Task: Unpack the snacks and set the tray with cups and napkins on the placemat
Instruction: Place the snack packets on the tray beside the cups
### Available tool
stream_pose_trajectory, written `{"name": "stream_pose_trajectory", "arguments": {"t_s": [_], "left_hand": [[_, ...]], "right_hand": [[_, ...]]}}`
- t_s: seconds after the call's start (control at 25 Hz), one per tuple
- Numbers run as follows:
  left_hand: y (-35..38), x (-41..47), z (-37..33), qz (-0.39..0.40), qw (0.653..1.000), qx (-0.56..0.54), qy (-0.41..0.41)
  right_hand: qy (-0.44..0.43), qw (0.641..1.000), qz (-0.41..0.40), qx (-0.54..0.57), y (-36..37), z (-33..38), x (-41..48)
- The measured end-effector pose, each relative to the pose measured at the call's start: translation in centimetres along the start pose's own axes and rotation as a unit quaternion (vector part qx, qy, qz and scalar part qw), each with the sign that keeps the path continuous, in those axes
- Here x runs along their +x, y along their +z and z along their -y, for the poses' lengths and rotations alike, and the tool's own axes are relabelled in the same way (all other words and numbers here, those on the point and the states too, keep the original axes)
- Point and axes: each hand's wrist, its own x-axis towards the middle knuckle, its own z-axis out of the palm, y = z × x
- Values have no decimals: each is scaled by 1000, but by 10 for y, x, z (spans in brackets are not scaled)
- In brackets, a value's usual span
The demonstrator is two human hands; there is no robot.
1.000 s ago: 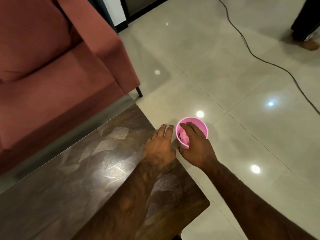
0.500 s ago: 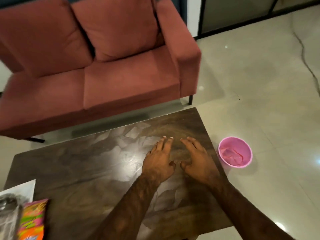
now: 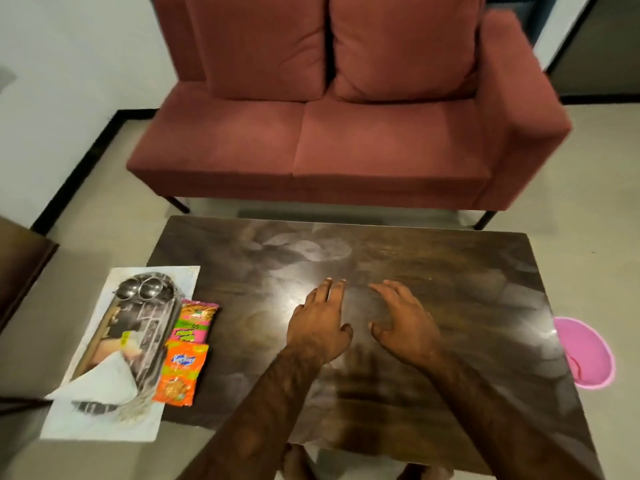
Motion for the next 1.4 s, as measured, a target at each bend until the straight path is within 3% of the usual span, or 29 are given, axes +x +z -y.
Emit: {"name": "stream_pose_trajectory", "arguments": {"t_s": [0.2, 0.4, 0.84, 1.12, 1.28, 1.4], "left_hand": [[-28, -47, 124, -5, 998, -26, -56], [-41, -82, 200, -17, 992, -55, -111], [-24, -113, 299, 19, 953, -143, -267], [-13, -98, 337, 26, 922, -207, -326], [8, -85, 373, 65, 907, -228, -348], [33, -84, 389, 111, 913, -183, -347]], "right_hand": [[-42, 999, 24, -10, 65, 111, 9], [-93, 993, 66, -11, 112, 186, 13], [-152, 968, 201, -11, 187, 249, 59], [-134, 959, 250, -24, 224, 268, 92], [-68, 967, 246, 5, 255, 282, 114], [-18, 969, 243, 45, 283, 289, 129]]}}
